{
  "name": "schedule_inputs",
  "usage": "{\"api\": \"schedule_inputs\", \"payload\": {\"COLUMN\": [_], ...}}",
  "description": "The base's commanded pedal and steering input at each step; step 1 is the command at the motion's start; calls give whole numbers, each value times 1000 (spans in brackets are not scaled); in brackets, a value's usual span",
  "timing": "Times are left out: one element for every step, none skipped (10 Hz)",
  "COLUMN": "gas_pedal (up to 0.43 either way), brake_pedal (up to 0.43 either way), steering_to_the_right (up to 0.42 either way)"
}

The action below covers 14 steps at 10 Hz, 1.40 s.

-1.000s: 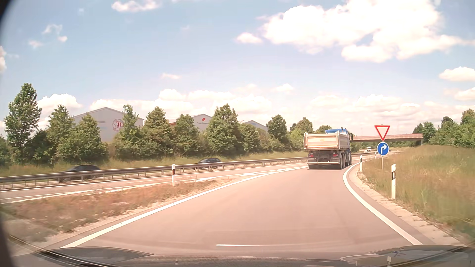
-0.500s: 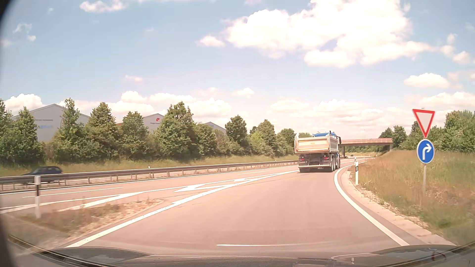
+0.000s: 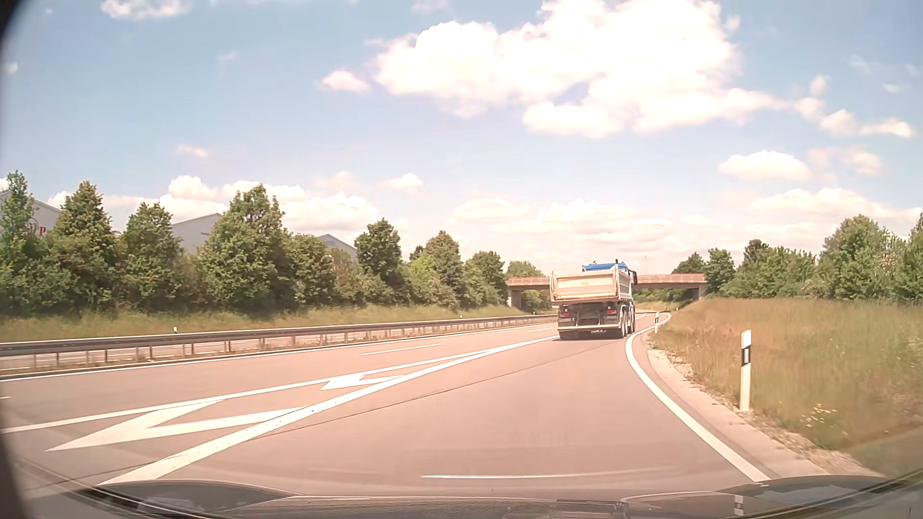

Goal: Follow the waypoints while adhering to traffic rules and regulations

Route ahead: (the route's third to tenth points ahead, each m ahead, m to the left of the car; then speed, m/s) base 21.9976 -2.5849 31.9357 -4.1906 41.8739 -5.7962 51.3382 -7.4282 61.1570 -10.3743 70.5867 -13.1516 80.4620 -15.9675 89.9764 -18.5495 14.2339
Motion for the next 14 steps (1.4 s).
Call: {"api": "schedule_inputs", "payload": {"gas_pedal": [240,248,248,268,268,268,280,287,299,299,299,299,299,299], "brake_pedal": [12,12,12,12,12,12,12,12,12,12,12,12,12,12], "steering_to_the_right": [86,81,76,69,66,66,66,65,64,63,60,55,50,43]}}
